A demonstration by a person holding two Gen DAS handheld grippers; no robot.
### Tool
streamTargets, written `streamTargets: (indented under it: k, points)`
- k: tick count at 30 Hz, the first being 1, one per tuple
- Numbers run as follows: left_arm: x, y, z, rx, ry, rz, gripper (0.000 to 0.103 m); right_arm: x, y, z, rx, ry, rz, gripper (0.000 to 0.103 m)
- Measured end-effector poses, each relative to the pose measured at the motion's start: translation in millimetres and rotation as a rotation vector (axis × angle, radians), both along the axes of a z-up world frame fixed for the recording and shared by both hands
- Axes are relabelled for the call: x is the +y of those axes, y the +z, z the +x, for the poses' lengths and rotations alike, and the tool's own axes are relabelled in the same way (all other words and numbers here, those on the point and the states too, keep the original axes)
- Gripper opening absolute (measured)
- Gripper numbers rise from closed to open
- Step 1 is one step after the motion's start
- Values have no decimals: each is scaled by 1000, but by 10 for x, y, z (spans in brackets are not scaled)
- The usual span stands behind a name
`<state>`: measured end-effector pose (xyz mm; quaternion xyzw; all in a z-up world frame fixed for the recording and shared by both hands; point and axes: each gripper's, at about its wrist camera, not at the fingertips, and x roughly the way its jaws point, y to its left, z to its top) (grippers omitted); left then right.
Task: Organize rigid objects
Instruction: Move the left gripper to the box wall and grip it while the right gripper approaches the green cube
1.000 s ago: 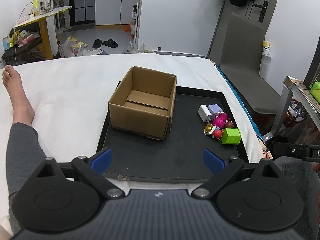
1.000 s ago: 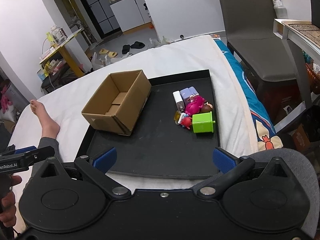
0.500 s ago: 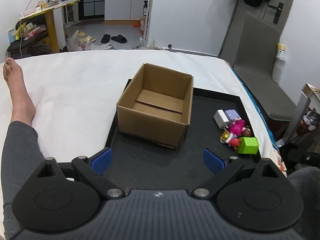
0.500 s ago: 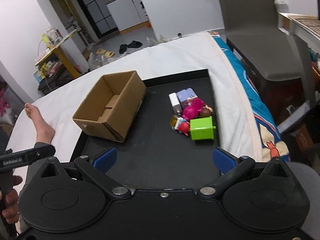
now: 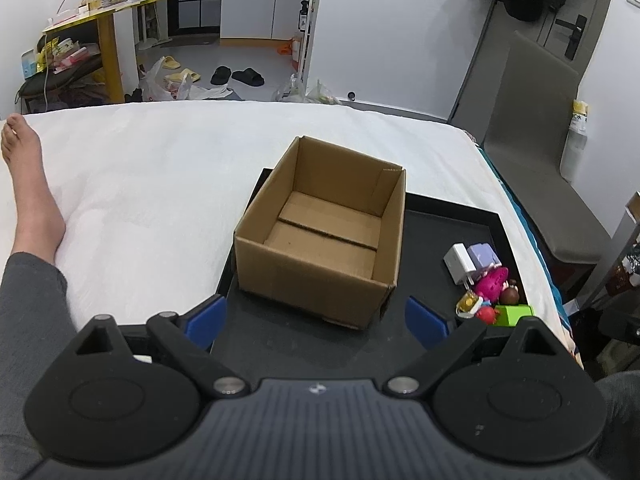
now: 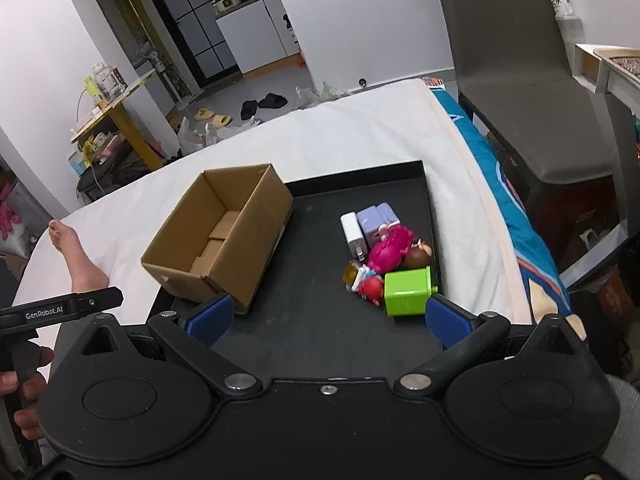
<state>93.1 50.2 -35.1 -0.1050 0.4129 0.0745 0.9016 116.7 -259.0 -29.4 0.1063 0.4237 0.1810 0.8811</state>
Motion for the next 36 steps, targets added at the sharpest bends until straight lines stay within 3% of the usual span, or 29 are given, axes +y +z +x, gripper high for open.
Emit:
streamTargets:
  k: [9,13,17,23,31,36]
  points:
    - [129,-77,267,-19,34,-29,95,-60,0,134,-54,-28,1,103]
    - [235,-89,377,-45,65,-56,94,-80,-44,214,-32,-26,7,103]
    - [342,-103,479,-60,90,-68,90,-66,-88,260,-16,-30,-3,94]
    - [522,-245,670,-56,133,-91,77,-76,-183,368,42,-56,2,86]
    - [716,-515,907,-4,162,-110,75,-115,-389,561,140,-117,17,77]
    - [772,-638,968,9,171,-116,66,-141,-545,715,202,-161,17,74]
